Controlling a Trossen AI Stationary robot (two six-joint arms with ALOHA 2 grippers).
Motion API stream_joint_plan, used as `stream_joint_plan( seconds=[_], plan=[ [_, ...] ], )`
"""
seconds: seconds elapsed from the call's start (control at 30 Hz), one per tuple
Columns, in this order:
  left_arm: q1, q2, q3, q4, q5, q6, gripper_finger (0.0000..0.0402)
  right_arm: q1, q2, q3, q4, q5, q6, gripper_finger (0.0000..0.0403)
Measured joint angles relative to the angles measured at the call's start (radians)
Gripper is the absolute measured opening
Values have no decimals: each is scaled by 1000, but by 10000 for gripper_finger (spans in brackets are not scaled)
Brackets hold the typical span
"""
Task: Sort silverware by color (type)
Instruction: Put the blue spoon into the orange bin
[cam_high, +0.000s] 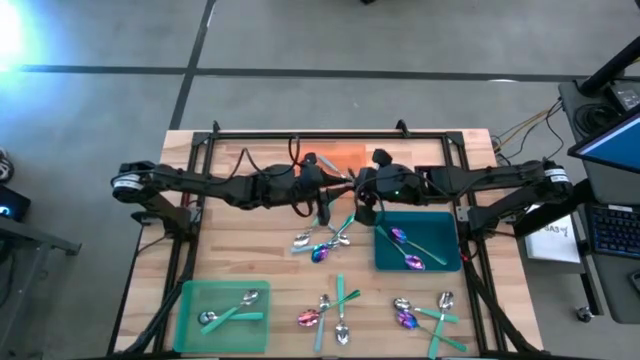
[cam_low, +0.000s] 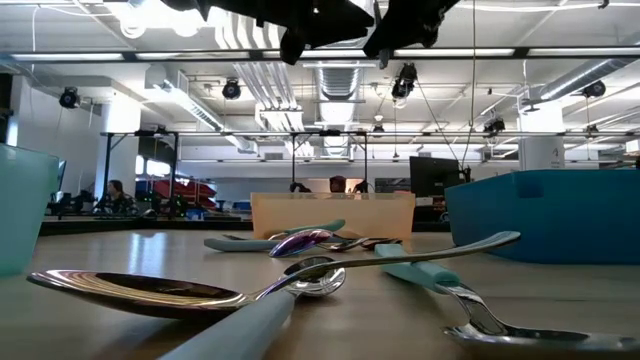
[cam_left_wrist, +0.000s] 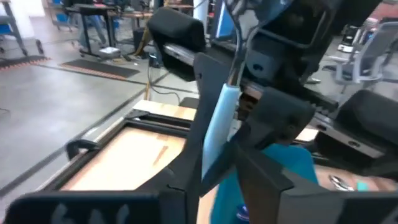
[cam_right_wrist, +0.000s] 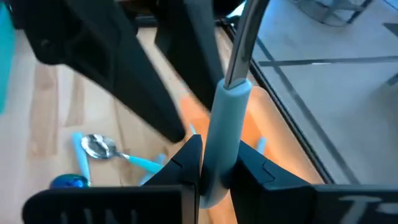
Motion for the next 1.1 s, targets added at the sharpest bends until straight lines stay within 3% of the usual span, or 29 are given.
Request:
stream_joint_plan(
  seconds=[0.23,0.5,0.73,1.0,1.1],
  plan=[
    [0,-3,0,-80,-13,25,132,-62,1,35,-41,54,-32,42],
    [0,-13,0,-236,-14,-10,139,-262,92,15,-27,44,-97,42],
    [-11,-49,0,-438,-9,-83,134,-419,264,14,19,-121,-77,42],
    [-30,-61,0,-570,-9,-128,130,-430,410,16,47,-219,-108,42],
    [-34,-61,0,-572,-10,-134,130,-430,429,17,42,-220,-89,68]
  ],
)
